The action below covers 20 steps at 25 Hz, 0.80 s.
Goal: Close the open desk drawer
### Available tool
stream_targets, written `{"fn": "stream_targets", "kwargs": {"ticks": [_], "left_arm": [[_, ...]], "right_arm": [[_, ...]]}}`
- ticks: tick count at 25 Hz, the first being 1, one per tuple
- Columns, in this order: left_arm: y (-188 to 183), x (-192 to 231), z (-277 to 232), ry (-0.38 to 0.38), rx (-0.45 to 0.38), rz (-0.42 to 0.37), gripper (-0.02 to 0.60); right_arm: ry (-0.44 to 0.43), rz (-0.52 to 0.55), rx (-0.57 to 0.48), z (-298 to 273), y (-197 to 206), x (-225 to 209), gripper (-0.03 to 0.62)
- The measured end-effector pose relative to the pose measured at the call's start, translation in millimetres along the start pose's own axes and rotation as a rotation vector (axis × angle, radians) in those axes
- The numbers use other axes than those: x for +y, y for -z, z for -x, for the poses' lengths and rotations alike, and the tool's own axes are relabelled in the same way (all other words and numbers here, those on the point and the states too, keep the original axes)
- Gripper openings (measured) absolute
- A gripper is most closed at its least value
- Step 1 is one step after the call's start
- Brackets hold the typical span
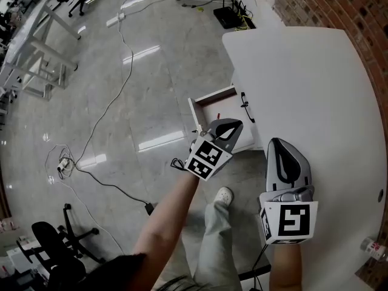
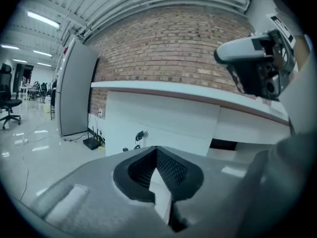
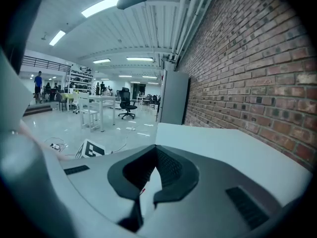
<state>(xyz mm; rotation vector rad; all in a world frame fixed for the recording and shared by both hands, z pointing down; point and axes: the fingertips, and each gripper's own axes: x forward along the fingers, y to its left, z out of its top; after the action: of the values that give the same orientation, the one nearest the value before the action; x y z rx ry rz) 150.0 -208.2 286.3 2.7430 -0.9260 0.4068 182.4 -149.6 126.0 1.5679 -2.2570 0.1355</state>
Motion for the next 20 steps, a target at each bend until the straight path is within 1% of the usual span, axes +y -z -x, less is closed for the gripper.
{"fn": "stream_targets", "kwargs": {"ticks": [3, 9, 12, 15, 20], "left_arm": [[-16, -2, 34, 0.030, -0.039, -0.016, 0.005], [-47, 4, 103, 0.077, -0.124, 0.005, 0.005], [-64, 5, 133, 0.096, -0.154, -0.020, 0.005], [-82, 2, 165, 0.112, -0.183, -0.046, 0.005], [-105, -11, 223, 0.136, -0.210, -0.080, 0.005]], "right_arm": [[0.054, -0.013, 0.015, 8, -1, 19, 0.011], [0.129, -0.062, 0.012, 21, -18, 62, 0.011], [0.160, -0.078, 0.004, 30, -25, 80, 0.011], [0.168, -0.102, 0.007, 39, -27, 102, 0.011], [0.155, -0.123, 0.021, 60, -35, 148, 0.011]]}}
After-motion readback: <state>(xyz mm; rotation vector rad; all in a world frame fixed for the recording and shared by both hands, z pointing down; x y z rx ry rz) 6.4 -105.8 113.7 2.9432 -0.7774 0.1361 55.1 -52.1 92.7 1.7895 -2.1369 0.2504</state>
